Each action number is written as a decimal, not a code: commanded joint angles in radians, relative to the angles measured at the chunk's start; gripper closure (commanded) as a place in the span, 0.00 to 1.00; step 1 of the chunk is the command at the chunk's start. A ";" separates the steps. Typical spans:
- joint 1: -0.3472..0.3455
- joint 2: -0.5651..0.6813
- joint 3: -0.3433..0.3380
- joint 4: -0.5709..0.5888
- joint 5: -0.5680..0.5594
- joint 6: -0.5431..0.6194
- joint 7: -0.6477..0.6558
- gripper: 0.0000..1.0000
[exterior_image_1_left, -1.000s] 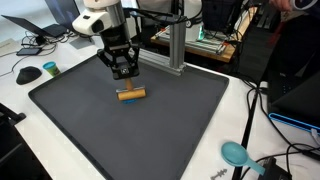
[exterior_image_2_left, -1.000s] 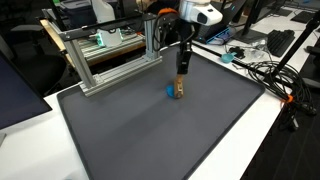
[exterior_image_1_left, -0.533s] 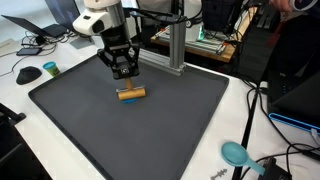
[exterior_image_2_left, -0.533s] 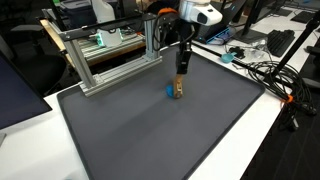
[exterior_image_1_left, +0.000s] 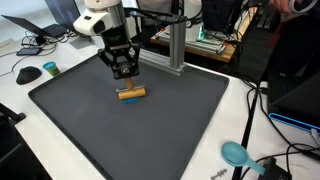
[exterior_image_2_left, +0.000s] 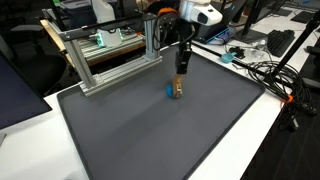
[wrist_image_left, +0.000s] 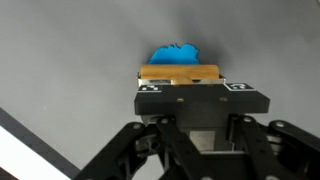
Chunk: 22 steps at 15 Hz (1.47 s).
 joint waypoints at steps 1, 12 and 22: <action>0.005 0.075 -0.015 -0.038 -0.042 -0.034 0.007 0.78; 0.010 0.074 -0.020 -0.048 -0.065 -0.032 0.014 0.78; 0.010 0.070 -0.016 -0.053 -0.071 -0.038 0.003 0.78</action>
